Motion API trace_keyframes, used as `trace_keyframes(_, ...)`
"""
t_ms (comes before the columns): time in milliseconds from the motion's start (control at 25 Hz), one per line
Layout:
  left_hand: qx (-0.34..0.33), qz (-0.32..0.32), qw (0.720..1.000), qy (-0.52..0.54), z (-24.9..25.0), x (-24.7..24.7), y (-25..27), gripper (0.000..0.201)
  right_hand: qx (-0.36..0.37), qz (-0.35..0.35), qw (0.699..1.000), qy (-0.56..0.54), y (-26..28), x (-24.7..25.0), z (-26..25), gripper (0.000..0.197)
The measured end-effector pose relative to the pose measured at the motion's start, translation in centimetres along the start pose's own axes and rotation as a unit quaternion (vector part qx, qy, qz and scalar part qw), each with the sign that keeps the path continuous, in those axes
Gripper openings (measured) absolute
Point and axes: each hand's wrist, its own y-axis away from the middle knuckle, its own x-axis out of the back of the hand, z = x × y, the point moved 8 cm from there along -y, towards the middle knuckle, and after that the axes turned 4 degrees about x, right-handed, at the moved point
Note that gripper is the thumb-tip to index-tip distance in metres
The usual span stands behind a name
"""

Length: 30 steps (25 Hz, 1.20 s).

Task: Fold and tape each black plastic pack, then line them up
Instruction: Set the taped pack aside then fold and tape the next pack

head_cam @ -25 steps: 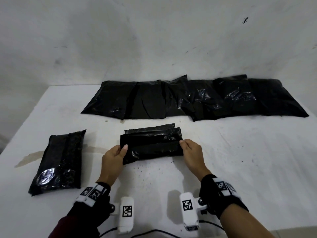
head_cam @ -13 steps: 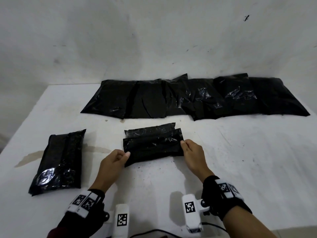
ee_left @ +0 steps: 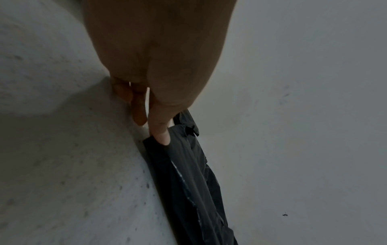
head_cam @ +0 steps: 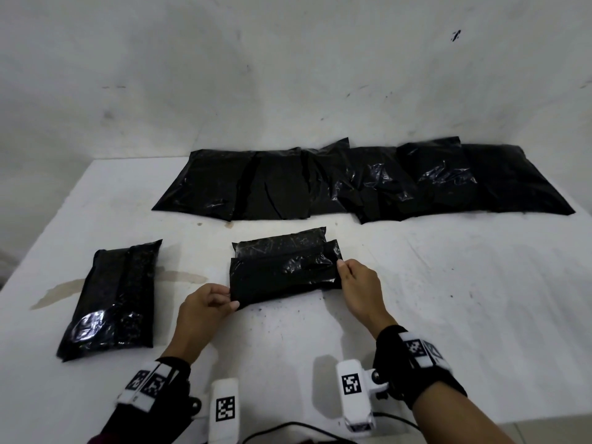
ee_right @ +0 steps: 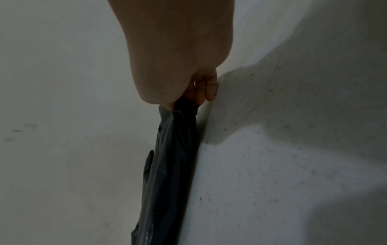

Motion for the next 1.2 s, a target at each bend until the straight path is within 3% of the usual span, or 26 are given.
trace_keyframes(320,0.010,0.025,0.992,-0.125,0.8,-0.1,0.4,0.012,-0.024,-0.027,0.994,0.104,-0.3,-0.2,-0.1,0.038)
trace_keyframes(400,-0.057,0.059,0.986,-0.145,2.3,-0.2,0.5,0.025,-0.029,-0.022,0.994,0.101,-0.3,-0.1,-0.2,0.037)
trace_keyframes(480,-0.203,0.073,0.957,-0.195,5.2,-1.5,1.1,0.041,-0.032,-0.020,0.994,0.102,-0.3,0.0,-0.2,0.035)
trace_keyframes(560,-0.300,0.021,0.908,-0.290,6.8,-4.9,1.3,0.060,-0.032,-0.021,0.993,0.109,-0.3,0.0,-0.2,0.033)
trace_keyframes(640,-0.318,-0.028,0.869,-0.377,6.7,-7.8,0.9,0.082,-0.038,-0.031,0.993,0.108,-0.4,-0.1,-0.1,0.033)
trace_keyframes(720,-0.291,-0.049,0.860,-0.417,5.4,-9.1,0.1,0.098,-0.053,-0.029,0.993,0.104,-0.6,0.1,-0.1,0.033)
trace_keyframes(800,-0.274,-0.049,0.866,-0.414,4.5,-9.3,-0.1,0.096,-0.006,0.050,0.988,0.148,-0.5,1.1,-1.3,0.030)
trace_keyframes(880,-0.261,-0.061,0.863,-0.428,4.1,-9.6,-0.1,0.085,0.151,0.129,0.965,0.170,0.1,0.6,-4.5,0.039)
trace_keyframes(960,-0.261,-0.062,0.854,-0.447,3.9,-9.8,-0.2,0.076,0.313,0.057,0.921,0.225,0.8,-3.3,-7.1,0.044)
trace_keyframes(1000,-0.270,-0.052,0.850,-0.450,4.0,-9.8,-0.2,0.074,0.352,0.005,0.895,0.274,0.9,-5.4,-7.2,0.047)
trace_keyframes(1080,-0.275,-0.044,0.857,-0.433,4.3,-9.5,-0.1,0.079,0.331,-0.076,0.886,0.315,0.2,-7.4,-6.2,0.051)
trace_keyframes(1200,-0.261,-0.058,0.893,-0.363,4.0,-9.1,-0.5,0.087,0.304,-0.113,0.898,0.298,-0.6,-7.7,-4.6,0.059)
